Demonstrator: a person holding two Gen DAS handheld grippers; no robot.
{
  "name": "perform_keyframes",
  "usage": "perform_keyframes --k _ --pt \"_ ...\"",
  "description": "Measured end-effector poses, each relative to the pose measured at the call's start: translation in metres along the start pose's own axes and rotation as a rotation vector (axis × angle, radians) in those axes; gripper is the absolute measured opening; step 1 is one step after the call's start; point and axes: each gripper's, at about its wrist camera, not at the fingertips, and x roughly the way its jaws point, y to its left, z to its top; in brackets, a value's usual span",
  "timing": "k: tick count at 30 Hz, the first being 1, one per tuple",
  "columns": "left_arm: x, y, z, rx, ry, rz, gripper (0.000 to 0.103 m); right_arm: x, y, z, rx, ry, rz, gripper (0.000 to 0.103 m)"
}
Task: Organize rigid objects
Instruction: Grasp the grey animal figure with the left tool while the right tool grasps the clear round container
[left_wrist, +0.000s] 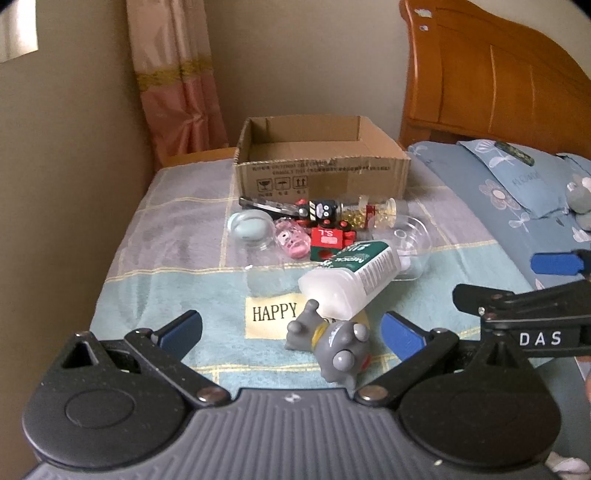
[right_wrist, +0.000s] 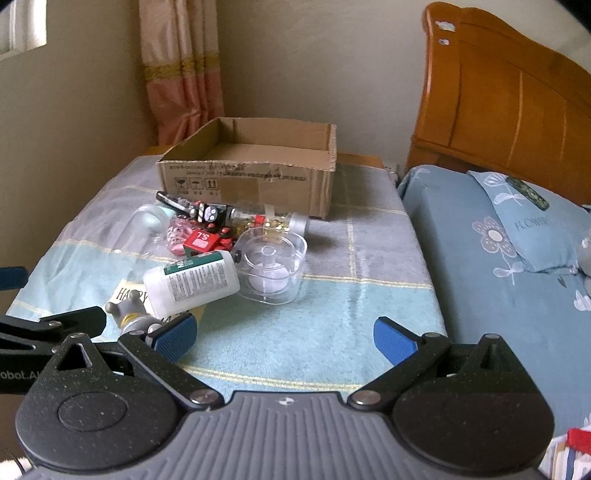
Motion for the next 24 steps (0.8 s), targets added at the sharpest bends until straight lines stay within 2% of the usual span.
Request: perform_keyframes --k 6,12,18,24 --pt "0.016 0.003 -0.004 0.059 0.051 -0.049 0.102 0.016 -0.004 -0.002 -0.045 0.000 0.082 0.103" --pt "0.034 -0.002 -0.011 0.168 0.105 -0.106 0.102 0.047 -0.015 -0.008 -0.044 0.069 0.103 0.103" --pt "0.062 0.003 -0.017 0.163 0.194 -0.165 0.102 0.069 -0.021 -0.016 -0.066 0.105 0.123 0.103" --pt "0.084 -0.004 -0.022 0.196 0.241 -0.206 0.102 0.083 -0.026 -0.022 -0.077 0.122 0.141 0.103"
